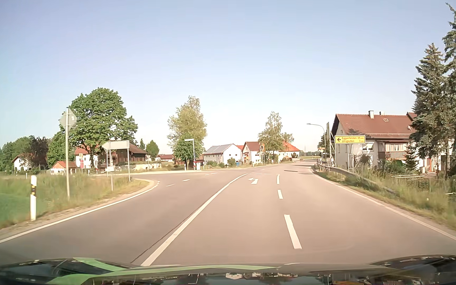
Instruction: Follow the waypoints while adhering to traffic rules and regulations
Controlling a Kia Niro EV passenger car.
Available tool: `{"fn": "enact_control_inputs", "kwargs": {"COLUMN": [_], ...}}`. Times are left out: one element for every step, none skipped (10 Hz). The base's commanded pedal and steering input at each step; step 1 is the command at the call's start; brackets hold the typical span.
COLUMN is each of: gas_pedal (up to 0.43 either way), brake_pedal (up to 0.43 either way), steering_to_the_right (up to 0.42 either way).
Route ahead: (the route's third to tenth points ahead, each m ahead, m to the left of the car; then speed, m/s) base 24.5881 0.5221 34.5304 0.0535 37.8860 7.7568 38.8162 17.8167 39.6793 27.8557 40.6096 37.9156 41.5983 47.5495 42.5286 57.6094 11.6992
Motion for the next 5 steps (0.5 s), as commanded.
{"fn": "enact_control_inputs", "kwargs": {"gas_pedal": [0.0,0.0,0.0,0.0,0.0], "brake_pedal": [0.256,0.238,0.226,0.213,0.207], "steering_to_the_right": [0.015,0.015,0.016,0.017,0.019]}}
